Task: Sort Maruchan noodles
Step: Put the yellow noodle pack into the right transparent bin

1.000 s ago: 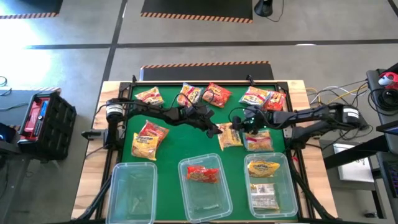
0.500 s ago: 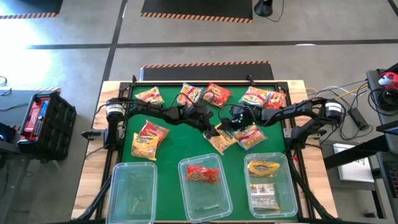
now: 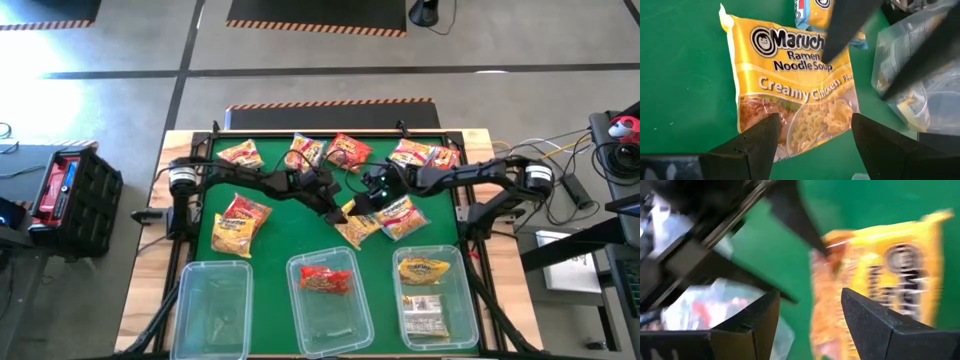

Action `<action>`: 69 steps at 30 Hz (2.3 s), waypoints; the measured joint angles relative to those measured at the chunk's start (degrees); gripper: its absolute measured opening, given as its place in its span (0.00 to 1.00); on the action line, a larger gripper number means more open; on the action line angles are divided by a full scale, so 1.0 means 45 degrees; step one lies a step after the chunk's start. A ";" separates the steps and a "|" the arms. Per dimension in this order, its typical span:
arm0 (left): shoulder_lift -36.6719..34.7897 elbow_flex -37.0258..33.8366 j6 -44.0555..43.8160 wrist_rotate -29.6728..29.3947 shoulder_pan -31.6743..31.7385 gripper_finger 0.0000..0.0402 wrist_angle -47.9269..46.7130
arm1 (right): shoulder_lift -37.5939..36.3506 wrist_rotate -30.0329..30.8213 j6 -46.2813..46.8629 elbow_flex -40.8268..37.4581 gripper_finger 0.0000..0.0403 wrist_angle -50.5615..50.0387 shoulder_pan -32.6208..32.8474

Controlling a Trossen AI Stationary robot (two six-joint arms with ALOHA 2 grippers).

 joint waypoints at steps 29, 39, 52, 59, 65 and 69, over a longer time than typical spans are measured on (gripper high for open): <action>-0.1406 -0.0005 0.1257 -0.0092 0.1373 0.58 -0.0570 | -0.0005 0.0835 -0.4341 -0.0056 0.50 -0.1749 0.1002; -0.1861 -0.0005 0.1354 -0.0092 0.1532 0.58 -0.0530 | -0.0002 0.0752 -0.4341 -0.0056 0.50 -0.1720 0.1132; -0.2000 -0.0005 0.1306 -0.0097 0.1523 0.58 -0.0546 | 0.1257 0.1263 -0.4310 -0.0002 0.50 -0.1277 0.1269; -0.2021 -0.0005 0.1248 -0.0097 0.1523 0.58 -0.0569 | 0.1589 0.2968 -0.4400 -0.0009 0.50 -0.0558 0.0703; -0.2021 -0.0005 0.1248 -0.0073 0.1384 0.58 -0.0704 | 0.1821 0.3908 -0.4020 -0.0031 0.50 -0.0078 0.0006; -0.2021 -0.0005 0.1248 -0.0096 0.1295 0.58 -0.1098 | 0.1789 0.4391 -0.3245 -0.0045 0.50 0.0283 -0.0352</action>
